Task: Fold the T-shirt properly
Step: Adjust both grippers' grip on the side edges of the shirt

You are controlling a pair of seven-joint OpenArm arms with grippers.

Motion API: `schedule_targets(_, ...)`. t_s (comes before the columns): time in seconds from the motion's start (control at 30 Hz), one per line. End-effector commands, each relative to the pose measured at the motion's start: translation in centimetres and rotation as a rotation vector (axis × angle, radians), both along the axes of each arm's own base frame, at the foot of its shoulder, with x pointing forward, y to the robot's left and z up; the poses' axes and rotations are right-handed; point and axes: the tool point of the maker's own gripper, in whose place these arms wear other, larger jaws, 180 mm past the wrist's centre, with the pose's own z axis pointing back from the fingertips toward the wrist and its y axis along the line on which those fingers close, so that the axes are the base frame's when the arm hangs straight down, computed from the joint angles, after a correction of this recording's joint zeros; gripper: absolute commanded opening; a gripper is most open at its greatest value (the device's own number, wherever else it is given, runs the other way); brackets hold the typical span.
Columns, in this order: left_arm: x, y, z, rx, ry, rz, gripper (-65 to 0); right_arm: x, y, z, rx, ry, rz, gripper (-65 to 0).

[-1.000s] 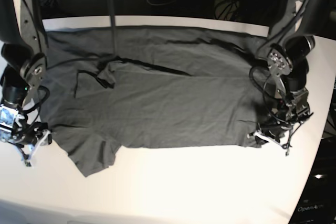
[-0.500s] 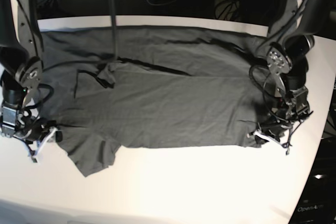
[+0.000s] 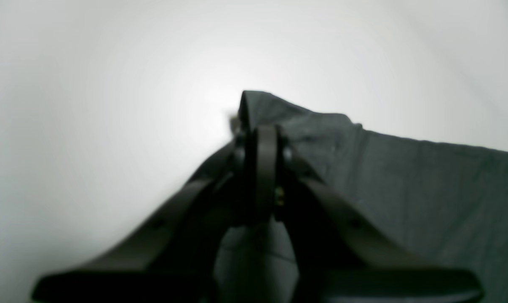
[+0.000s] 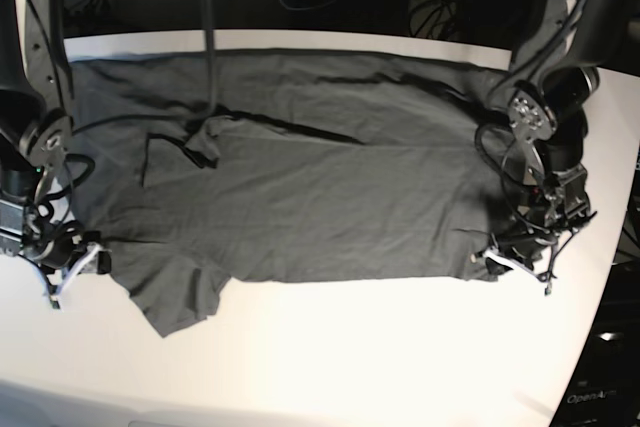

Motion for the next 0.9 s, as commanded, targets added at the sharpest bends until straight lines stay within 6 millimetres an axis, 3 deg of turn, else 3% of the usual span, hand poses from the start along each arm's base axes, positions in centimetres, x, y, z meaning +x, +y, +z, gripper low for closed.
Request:
schedule_targets(0.0, -8.9, -0.9, -6.8, 0.085, 0.411, -0.122, -62.4, 1.2, -1.2, 2.0, -0.007, -0.06, -0.018, -31.5)
schedule_targets(0.3, -8.9, -0.8, -6.8, 0.086, 0.411, -0.121, -62.4, 0.6, -1.1, 1.3, -0.008, -0.047, -0.016, -31.5)
schedule_targets(0.7, -9.5, -0.8, -7.1, 0.085, 0.421, -0.122, -62.4, -1.8, 0.4, -2.0, 0.016, -0.01, -0.004, -32.4)
schedule_targets(0.77, -9.5, -0.8, -7.2, 0.085, 0.423, -0.122, -62.4, -1.9, 1.1, -2.4, 0.025, -0.001, 0.004, -35.8)
schedule_targets(0.87, -9.5, -0.8, -7.2, 0.085, 0.423, -0.122, -62.4, -1.9, 1.4, -2.5, 0.029, 0.001, 0.007, -46.4)
